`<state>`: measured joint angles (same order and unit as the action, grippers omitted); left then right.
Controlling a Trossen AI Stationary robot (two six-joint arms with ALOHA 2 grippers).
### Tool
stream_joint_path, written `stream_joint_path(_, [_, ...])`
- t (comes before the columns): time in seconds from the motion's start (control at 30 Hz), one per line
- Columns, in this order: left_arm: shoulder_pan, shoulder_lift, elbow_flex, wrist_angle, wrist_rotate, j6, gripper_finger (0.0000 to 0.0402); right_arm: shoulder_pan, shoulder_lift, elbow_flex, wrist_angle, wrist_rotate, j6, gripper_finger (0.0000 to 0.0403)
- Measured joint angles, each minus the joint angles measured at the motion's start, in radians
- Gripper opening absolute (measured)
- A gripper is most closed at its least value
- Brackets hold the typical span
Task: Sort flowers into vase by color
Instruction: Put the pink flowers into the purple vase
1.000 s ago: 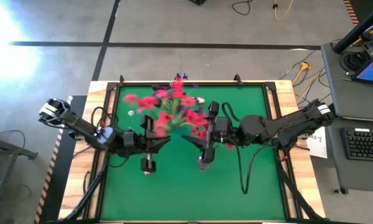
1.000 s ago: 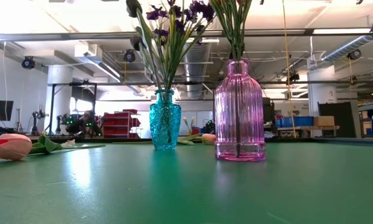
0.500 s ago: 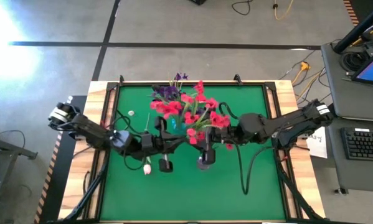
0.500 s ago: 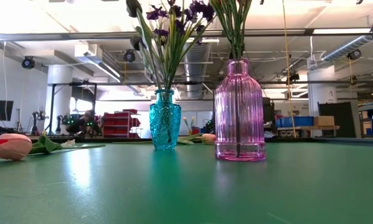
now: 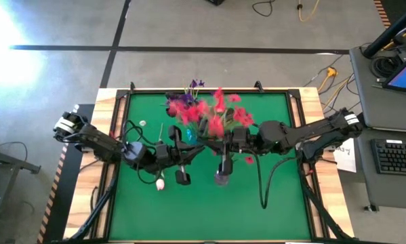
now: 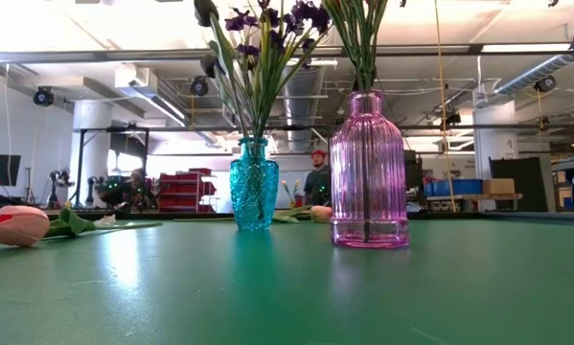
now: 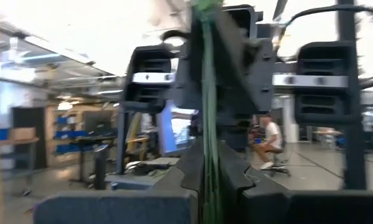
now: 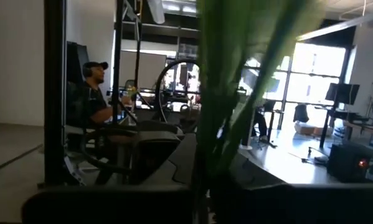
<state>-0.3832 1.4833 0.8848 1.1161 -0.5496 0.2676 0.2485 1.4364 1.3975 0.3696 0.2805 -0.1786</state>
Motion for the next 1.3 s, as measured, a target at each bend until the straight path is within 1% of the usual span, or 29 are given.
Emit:
stream_joint_path(0.1, [-0.001,-0.002,0.000,0.000,-0.057,0.000,0.0012,-0.001,0.000,0.000,-0.002,0.007,0.004,0.0019])
stream_joint_path(0.2, [-0.005,-0.007,-0.002,-0.011,-0.056,0.000,0.0037,-0.001,0.000,0.000,-0.001,0.008,0.002,0.0019])
stream_joint_path(0.27, [-0.014,-0.020,-0.002,-0.040,-0.045,0.000,0.0064,0.000,0.000,0.000,0.000,0.007,-0.003,0.0018])
stream_joint_path(0.33, [-0.020,-0.043,-0.002,-0.092,-0.042,-0.003,0.0101,0.000,-0.005,0.000,-0.002,0.006,-0.007,0.0018])
stream_joint_path(0.4, [-0.025,-0.074,-0.002,-0.164,-0.040,-0.013,0.0141,0.000,-0.014,0.000,-0.007,0.007,-0.019,0.0018])
stream_joint_path(0.5, [-0.032,-0.148,-0.003,-0.320,-0.044,-0.048,0.0198,0.000,-0.051,0.000,-0.076,0.008,-0.020,0.0018])
stream_joint_path(0.57, [-0.035,-0.207,-0.003,-0.427,-0.043,-0.087,0.0229,0.000,-0.083,0.000,-0.129,0.008,0.006,0.0018])
stream_joint_path(0.67, [-0.037,-0.286,-0.003,-0.571,-0.040,-0.133,0.0261,0.006,-0.144,0.000,-0.204,-0.014,0.042,0.0018])
stream_joint_path(0.77, [-0.042,-0.358,-0.003,-0.705,-0.040,-0.148,0.0279,0.008,-0.212,0.000,-0.342,-0.121,0.142,0.0018])
stream_joint_path(0.87, [-0.056,-0.418,-0.003,-0.786,-0.040,-0.150,0.0283,0.014,-0.261,0.001,-0.499,-0.239,0.253,0.0018])
stream_joint_path(0.93, [-0.061,-0.445,-0.006,-0.832,-0.040,-0.150,0.0283,0.039,-0.278,-0.007,-0.542,-0.269,0.295,0.0018])
stream_joint_path(1.0, [-0.063,-0.465,-0.012,-0.868,-0.040,-0.151,0.0283,0.076,-0.283,-0.020,-0.544,-0.271,0.316,0.0018])
stream_joint_path(1.07, [-0.063,-0.483,-0.015,-0.890,-0.041,-0.151,0.0283,0.122,-0.283,-0.027,-0.541,-0.256,0.318,0.0018])
stream_joint_path(1.13, [-0.063,-0.495,-0.016,-0.908,-0.042,-0.151,0.0283,0.174,-0.283,-0.038,-0.540,-0.197,0.308,0.0018])
stream_joint_path(1.3, [-0.063,-0.504,-0.018,-0.974,-0.042,-0.185,0.0283,0.284,-0.295,-0.102,-0.581,0.060,0.297,0.0018])
